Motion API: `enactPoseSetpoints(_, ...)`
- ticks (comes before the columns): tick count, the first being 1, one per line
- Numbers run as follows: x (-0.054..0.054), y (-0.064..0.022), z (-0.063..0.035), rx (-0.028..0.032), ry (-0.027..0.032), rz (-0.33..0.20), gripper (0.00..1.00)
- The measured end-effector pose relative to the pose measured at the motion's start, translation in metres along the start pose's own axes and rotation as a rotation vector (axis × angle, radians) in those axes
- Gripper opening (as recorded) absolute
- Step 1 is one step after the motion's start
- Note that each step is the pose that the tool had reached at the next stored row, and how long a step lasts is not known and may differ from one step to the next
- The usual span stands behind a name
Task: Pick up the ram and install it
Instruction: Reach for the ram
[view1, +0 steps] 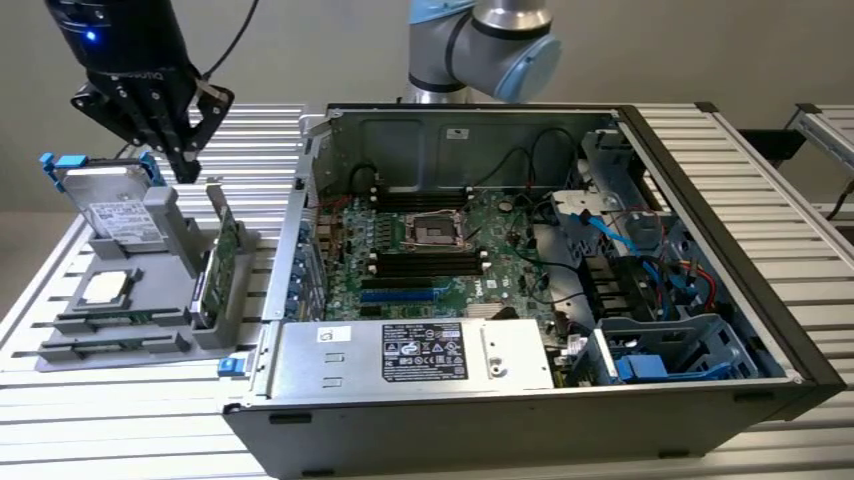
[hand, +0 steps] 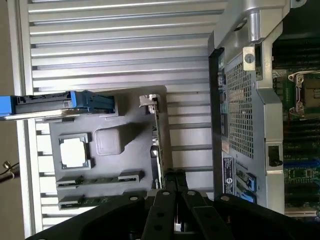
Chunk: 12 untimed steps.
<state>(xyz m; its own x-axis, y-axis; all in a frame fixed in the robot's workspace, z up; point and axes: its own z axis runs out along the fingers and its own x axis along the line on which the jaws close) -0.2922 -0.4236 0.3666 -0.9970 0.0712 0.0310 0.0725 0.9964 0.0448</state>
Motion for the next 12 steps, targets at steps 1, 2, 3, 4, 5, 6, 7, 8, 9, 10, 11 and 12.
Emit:
enactPoseSetpoints(1, 0.004, -0.0017, 0.0015, 0.0001, 0.0022, 0.0, 0.1)
enactPoseSetpoints(2, 0.007, -0.0034, 0.003, 0.0003, 0.0045, 0.0, 0.1)
enactPoseSetpoints(3, 0.011, -0.005, 0.0044, 0.0005, 0.0066, 0.0, 0.1)
enactPoseSetpoints(4, 0.014, -0.0067, 0.0059, 0.0007, 0.0088, 0.0, 0.1)
enactPoseSetpoints(5, 0.018, -0.0084, 0.0074, 0.0008, 0.0108, 0.001, 0.1)
enactPoseSetpoints(6, 0.025, -0.0118, 0.0105, 0.0011, 0.0146, 0.001, 0.1)
enactPoseSetpoints(7, 0.029, -0.0134, 0.012, 0.0012, 0.0166, 0.001, 0.1)
enactPoseSetpoints(8, 0.032, -0.0152, 0.0135, 0.0014, 0.0187, 0.001, 0.1)
enactPoseSetpoints(9, 0.039, -0.0185, 0.0164, 0.0017, 0.0223, 0.001, 0.1)
enactPoseSetpoints(10, 0.043, -0.0203, 0.018, 0.0018, 0.0241, 0.001, 0.1)
enactPoseSetpoints(11, 0.047, -0.0219, 0.0195, 0.0018, 0.0259, 0.001, 0.1)
enactPoseSetpoints(12, 0.05, -0.0237, 0.0211, 0.002, 0.0279, 0.001, 0.1)
